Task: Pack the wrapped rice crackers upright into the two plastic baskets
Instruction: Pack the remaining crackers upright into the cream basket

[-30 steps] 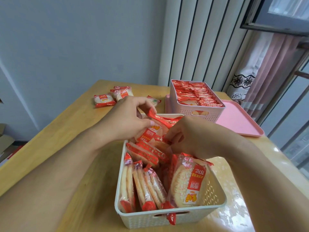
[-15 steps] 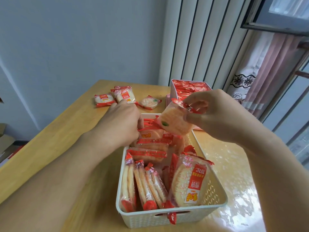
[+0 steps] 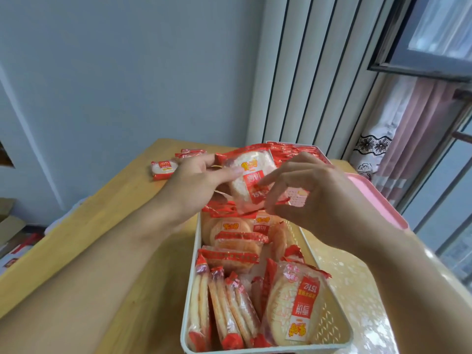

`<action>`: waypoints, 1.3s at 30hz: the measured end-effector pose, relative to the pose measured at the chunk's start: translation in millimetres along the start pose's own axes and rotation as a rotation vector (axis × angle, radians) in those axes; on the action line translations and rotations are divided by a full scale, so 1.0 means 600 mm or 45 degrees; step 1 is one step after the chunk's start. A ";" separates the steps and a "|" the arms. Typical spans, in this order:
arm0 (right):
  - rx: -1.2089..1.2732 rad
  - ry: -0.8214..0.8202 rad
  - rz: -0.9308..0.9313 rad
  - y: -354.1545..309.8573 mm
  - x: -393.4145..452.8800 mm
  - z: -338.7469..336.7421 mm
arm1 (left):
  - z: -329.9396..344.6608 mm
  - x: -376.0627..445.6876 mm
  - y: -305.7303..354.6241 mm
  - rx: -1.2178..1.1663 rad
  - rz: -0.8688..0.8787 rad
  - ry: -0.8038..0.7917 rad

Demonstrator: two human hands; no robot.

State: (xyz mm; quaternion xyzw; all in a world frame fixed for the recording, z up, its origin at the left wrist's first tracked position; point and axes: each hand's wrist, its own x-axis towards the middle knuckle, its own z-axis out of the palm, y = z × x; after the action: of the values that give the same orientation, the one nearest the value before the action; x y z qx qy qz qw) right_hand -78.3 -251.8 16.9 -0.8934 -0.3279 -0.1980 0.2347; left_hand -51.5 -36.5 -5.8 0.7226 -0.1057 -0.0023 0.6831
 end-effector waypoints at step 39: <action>-0.135 -0.148 0.352 0.033 0.006 0.029 | -0.005 -0.010 -0.033 1.767 0.099 -0.092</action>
State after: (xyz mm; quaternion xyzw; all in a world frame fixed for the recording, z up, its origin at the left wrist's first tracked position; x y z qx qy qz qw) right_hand -58.7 -253.5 -1.2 -0.9511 -0.2039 -0.1289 0.1928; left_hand -54.1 -31.7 -26.3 0.9874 -0.1311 0.0660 0.0589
